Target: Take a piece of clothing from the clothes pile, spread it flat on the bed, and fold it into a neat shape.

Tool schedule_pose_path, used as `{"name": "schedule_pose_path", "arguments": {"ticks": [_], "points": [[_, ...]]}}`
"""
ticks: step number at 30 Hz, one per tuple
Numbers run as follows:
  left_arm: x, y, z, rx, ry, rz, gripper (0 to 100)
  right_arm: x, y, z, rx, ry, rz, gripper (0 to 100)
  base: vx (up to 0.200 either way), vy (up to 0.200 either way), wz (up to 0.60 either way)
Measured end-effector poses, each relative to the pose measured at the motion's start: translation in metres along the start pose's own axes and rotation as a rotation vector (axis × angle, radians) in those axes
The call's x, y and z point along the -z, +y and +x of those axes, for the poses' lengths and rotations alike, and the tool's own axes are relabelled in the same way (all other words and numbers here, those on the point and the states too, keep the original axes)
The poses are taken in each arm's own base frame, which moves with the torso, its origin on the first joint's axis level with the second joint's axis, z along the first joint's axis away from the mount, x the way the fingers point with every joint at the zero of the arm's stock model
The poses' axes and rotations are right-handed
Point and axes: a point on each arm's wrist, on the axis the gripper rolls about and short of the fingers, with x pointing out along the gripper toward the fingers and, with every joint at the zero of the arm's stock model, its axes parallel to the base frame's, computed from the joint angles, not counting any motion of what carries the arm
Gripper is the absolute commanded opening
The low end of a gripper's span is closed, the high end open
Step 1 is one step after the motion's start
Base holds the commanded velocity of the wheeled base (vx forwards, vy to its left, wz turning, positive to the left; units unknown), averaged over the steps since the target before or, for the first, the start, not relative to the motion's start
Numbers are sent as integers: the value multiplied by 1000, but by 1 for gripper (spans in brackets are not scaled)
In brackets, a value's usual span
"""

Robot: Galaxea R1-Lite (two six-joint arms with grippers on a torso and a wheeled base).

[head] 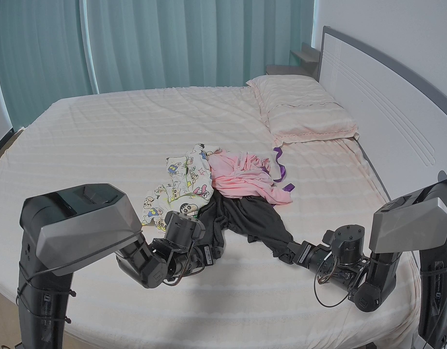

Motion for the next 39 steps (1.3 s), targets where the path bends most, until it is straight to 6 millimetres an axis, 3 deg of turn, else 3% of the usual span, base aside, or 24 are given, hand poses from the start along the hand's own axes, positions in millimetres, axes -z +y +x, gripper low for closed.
{"name": "schedule_pose_path", "arguments": {"ticks": [9, 15, 16, 23, 29, 35, 39], "points": [[-3, -7, 36, -26, -64, -5, 100, 1, 0, 0, 1, 3, -1, 0, 0, 0, 0], [-12, -13, 47, -38, -131, -32, 100, 2, 0, -1, 2, 6, -2, 0, 0, 0, 0], [-13, -14, 48, -38, -136, -35, 0, 2, 0, -1, 3, 8, -2, 0, 0, 0, 0], [-5, -10, 51, -62, -117, -32, 0, 3, -1, -1, 5, 13, -2, 0, 0, 0, 0], [-1, -5, 37, -77, -96, -70, 0, 4, -1, -3, 7, 18, -3, 0, 0, 0, 0], [-14, -14, -3, -26, -120, -159, 0, 5, 5, -8, -11, 29, 11, 0, 0, 0, 0], [-25, -26, -47, 45, -153, -180, 0, -2, 16, -15, -45, 11, 27, 0, 0, 0, 0]]}}
